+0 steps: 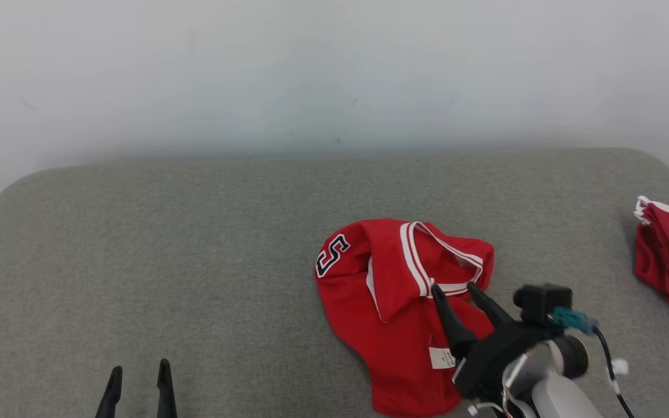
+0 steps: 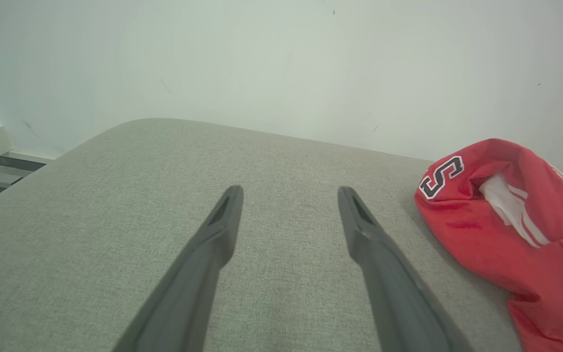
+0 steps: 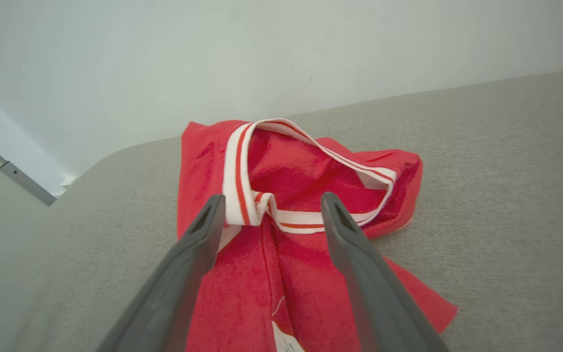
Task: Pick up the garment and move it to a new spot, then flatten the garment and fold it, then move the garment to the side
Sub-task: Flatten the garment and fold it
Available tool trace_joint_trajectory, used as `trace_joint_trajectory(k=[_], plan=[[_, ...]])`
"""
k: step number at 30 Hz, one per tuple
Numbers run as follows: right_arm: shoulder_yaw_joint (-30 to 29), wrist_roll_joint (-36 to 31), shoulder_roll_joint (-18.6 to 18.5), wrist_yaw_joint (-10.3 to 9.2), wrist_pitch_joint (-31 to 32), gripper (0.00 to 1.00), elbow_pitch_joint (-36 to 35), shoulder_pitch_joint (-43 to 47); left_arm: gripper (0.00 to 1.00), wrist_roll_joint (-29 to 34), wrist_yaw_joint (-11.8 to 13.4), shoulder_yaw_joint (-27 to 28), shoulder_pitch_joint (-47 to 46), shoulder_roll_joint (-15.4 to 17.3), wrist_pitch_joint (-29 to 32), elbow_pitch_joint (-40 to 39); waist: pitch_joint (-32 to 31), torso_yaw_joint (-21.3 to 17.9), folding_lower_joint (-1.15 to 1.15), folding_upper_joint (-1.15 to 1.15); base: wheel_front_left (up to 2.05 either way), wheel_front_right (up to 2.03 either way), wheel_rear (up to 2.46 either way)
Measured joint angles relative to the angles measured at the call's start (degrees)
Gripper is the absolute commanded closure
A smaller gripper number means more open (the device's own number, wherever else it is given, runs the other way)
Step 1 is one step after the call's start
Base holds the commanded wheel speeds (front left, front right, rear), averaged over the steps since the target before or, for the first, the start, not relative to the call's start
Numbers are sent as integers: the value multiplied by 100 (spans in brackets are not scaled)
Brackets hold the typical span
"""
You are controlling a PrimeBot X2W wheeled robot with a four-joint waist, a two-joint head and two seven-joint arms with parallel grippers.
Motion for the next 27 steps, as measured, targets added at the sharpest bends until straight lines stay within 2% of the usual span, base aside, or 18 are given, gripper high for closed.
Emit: trace_joint_trajectory(k=[4, 14, 15, 16, 21, 27], plan=[[275, 314, 30, 0, 328, 0, 468, -558, 0, 44, -44, -59, -46, -25, -1, 5, 36, 153, 1, 0, 0, 0, 0], [493, 573, 48, -1, 480, 0, 1684, -1332, 0, 89, -56, -134, -68, -47, 0, 27, 114, 559, 1, 0, 0, 0, 0], [593, 666, 49, -1, 481, 45, 1734, -1362, 0, 89, -55, -135, -68, -48, 0, 27, 115, 589, 1, 0, 0, 0, 0], [690, 717, 51, 0, 479, 100, 1780, -1382, 0, 90, -53, -136, -68, -49, 0, 27, 114, 613, 1, 0, 0, 0, 0], [991, 910, 59, -1, 315, 100, 1871, -1524, 0, 90, -43, -134, -50, -54, -1, 33, 66, 631, 0, 0, 0, 0, 0], [1446, 1401, 59, -1, 171, 100, 1540, -2067, 0, 87, 26, -145, 24, -69, 0, -20, 29, 487, 1, 0, 0, 0, 0]])
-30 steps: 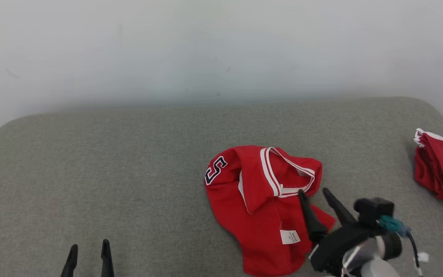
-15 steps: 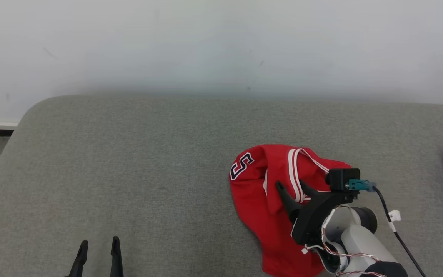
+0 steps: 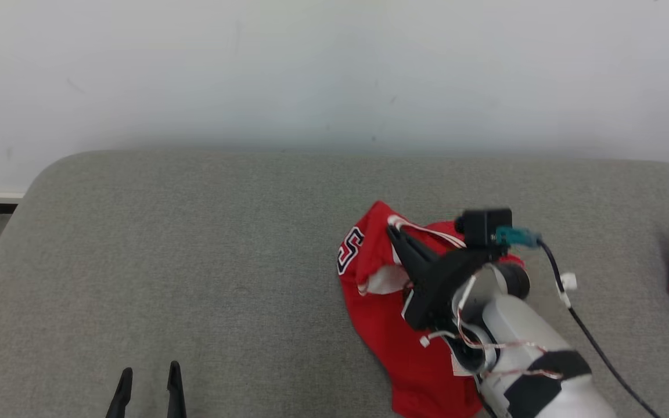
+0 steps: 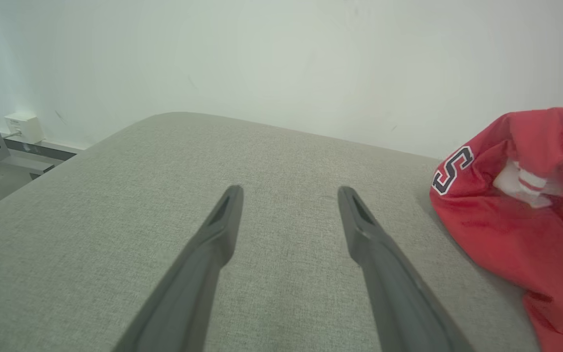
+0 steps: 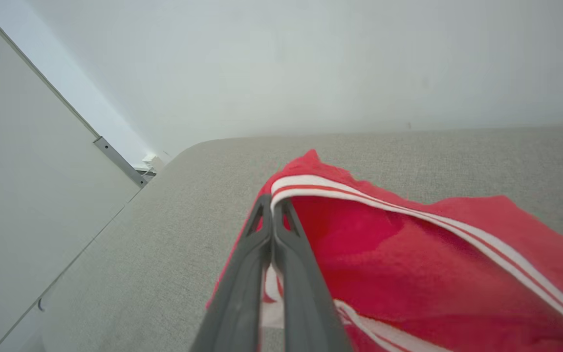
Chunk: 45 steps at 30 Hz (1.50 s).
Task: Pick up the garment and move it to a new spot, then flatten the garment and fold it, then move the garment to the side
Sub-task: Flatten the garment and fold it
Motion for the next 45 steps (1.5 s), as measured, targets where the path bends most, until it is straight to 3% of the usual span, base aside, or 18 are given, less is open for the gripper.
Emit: trace_joint_trajectory(k=[9, 15, 20, 25, 32, 41, 45], plan=[[516, 1005, -4, 0, -158, 100, -476, -1638, 0, -12, 76, -70, -10, -12, -1, -79, 22, -132, 0, 0, 0, 0, 0], [560, 1679, 0, 0, -808, 100, -630, -2803, 0, -12, 76, -91, -8, -12, -1, -88, 14, -110, 0, 0, 0, 0, 0], [396, 1704, 0, 0, -1285, 100, 51, -3244, 0, -26, 67, -101, -8, -13, -1, -73, 17, -81, -1, 0, 0, 0, 0], [166, 1060, -288, 0, -1344, 100, 1413, -2861, 0, -44, 59, -107, -10, -13, -1, -75, 48, -82, -1, 0, 0, 0, 0], [-234, 1056, -612, 0, -1279, 100, 2461, -1550, 0, -57, 75, -103, 15, -15, 0, -147, 126, -168, -1, 0, 0, 0, 0], [-619, 1378, -958, 0, -1194, 100, 2372, -708, 0, -55, 156, -93, 17, -16, -1, -221, 198, -410, 0, 0, 0, 0, 0], [-634, 1615, -1110, 0, -716, 100, 1719, -402, 0, -56, 178, -137, 11, -20, 0, -224, 205, -521, -1, 0, 0, 0, 0]])
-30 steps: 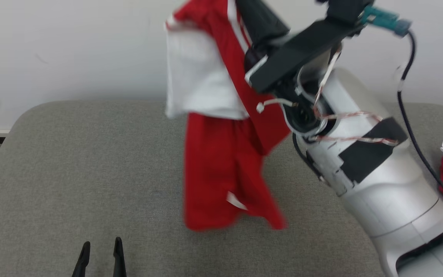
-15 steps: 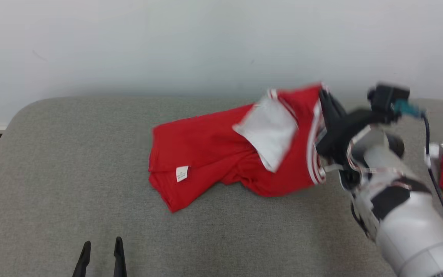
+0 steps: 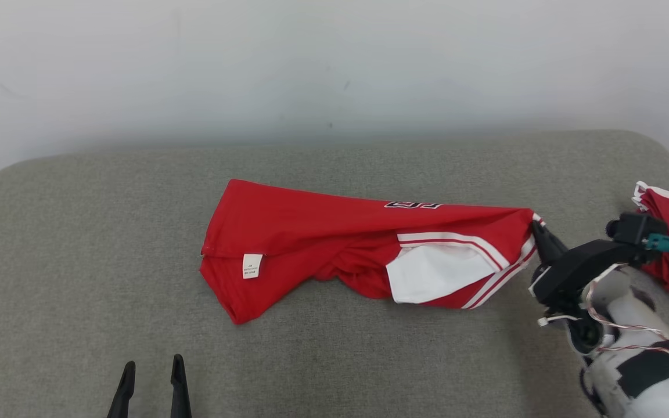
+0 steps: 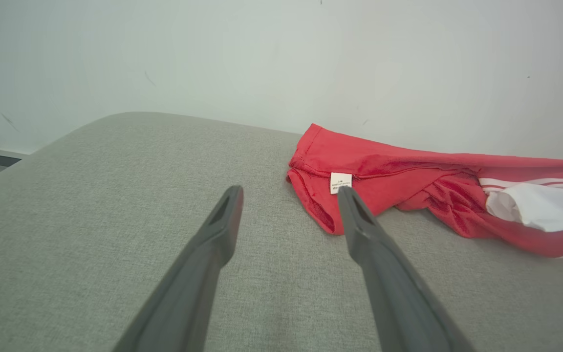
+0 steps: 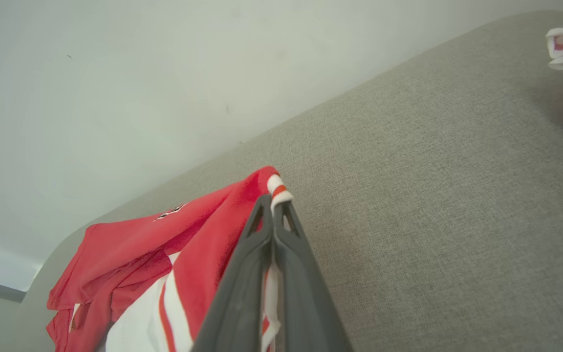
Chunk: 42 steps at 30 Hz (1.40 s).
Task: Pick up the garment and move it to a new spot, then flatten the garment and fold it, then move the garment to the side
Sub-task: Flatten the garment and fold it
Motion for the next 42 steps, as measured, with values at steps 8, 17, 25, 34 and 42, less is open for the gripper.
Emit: trace_joint_trajectory(k=[8, 17, 25, 34, 42], plan=[[-411, 115, -736, 0, 872, 100, -2090, 737, 0, -33, 5, -23, -13, 1, -1, 85, -66, -116, 0, 0, 0, 0, 0], [-2184, -1617, -947, 0, 2120, 100, -3446, 2240, 0, -35, -25, -30, -71, 1, 0, 148, -94, -67, 0, 0, 0, 0, 0], [-3537, -4477, 267, 0, 2423, 0, -3628, 2521, 0, -32, -102, -47, -105, 1, -1, 185, -63, 91, 0, 0, 0, 0, 0], [-3353, -4959, 695, 0, 2616, 0, -4138, 2637, 0, -14, -130, 14, -51, -1, 0, 166, -126, 214, 0, 0, 0, 0, 0], [-2472, -4841, 656, 0, 2434, 0, -3991, 2659, 0, -15, -127, 21, -7, 0, 0, 155, -148, 234, 0, 0, 0, 0, 0]])
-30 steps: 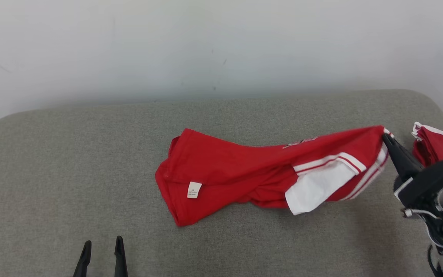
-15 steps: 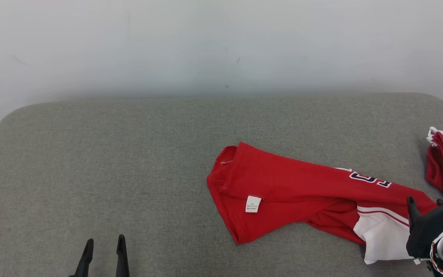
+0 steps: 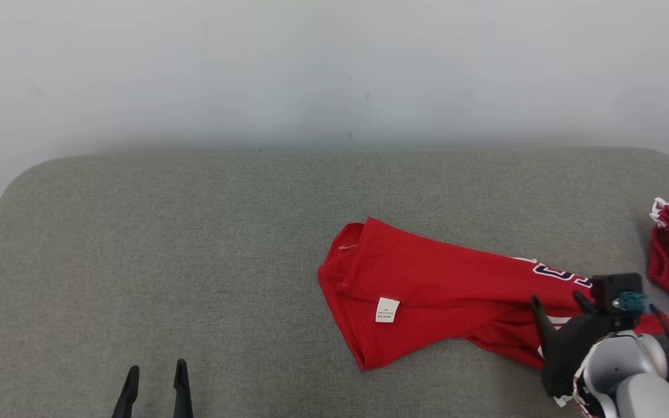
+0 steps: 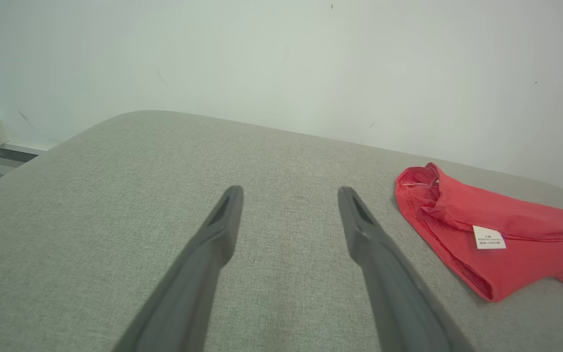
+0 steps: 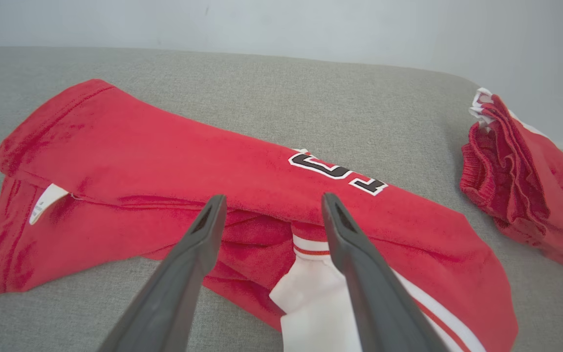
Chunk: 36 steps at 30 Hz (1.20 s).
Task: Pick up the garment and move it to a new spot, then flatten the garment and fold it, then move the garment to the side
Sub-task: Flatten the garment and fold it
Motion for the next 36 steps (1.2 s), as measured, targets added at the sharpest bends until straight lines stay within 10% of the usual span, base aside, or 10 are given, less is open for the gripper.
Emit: trace_joint_trajectory(k=[13, 24, 36], plan=[[1926, 469, 41, 0, -773, 0, 730, -660, 0, 26, -20, -35, -114, 0, -1, 77, 25, 143, 0, 0, 0, 0, 0], [1473, 225, 229, 0, -2616, 0, 348, -174, 0, 26, -26, 129, -44, -1, -1, 25, -71, 179, 0, 0, 0, 0, 0], [267, -74, 413, 0, -3136, 0, -361, 603, 0, 16, 9, 115, 10, -1, -1, -42, -109, 28, 0, 0, 0, 0, 0]])
